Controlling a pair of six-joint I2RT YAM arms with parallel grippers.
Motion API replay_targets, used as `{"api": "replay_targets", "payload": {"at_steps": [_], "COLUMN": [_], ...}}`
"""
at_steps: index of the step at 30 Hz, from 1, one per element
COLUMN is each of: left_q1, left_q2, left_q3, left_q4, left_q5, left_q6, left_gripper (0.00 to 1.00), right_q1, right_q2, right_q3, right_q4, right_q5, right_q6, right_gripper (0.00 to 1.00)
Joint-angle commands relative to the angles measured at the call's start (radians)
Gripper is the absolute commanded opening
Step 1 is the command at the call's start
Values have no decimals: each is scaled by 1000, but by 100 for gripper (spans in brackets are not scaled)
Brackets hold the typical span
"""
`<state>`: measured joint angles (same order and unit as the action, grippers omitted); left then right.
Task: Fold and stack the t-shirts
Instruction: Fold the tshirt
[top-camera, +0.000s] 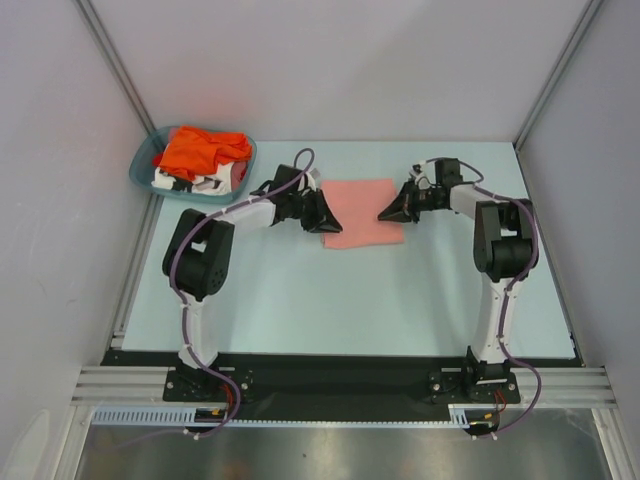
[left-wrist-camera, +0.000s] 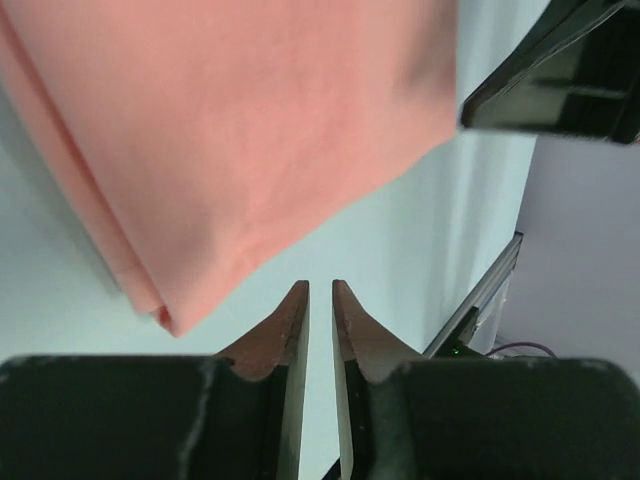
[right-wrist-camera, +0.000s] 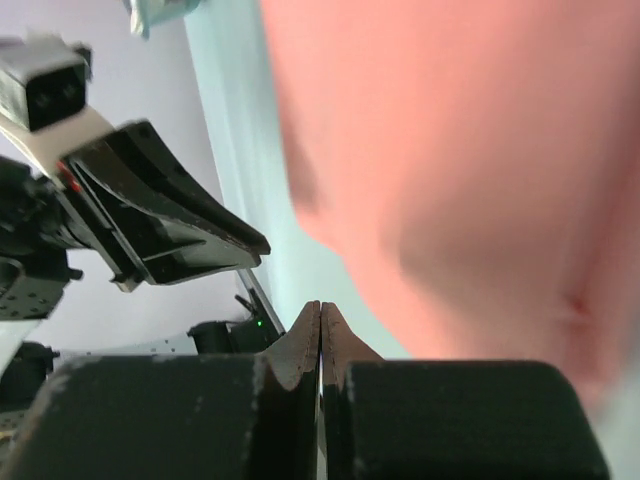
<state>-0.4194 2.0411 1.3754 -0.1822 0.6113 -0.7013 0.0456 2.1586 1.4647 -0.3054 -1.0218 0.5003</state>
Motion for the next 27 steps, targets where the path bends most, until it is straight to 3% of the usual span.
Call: {"api": "replay_targets", "payload": {"at_steps": [1,7,13,19,21,24,27], "left_q1": [8,33,51,42,27,-22,-110], "left_q2": [-9,106,165,70,18,-109,-223], "left_q3": [65,31,-33,-49,-39,-16,10], "left_q4": [-10,41,69,-6,-51,-163,-229], "left_q5": [16,-8,-42,-148,-220,-359,-525], "left_q6": [17,13,51,127,181,262,342], "left_gripper": [19,15,12,11,12,21,48], "right_q1": [74,57,-46,-154,-167,-185,-188], "right_q2": [-7,64,37,-94,-140,-215,-299], "right_q3": [23,-70,-216,-316,-330,-328,-322], "right_q4": [21,97,132,155,91,-15,-113], "right_q5": [-32,-49,-55,-46,-12,79,167], "right_q6": [23,-2,-42,-22,-37,-45,-72], "right_gripper": [0,0,0,0,2,10,25]}}
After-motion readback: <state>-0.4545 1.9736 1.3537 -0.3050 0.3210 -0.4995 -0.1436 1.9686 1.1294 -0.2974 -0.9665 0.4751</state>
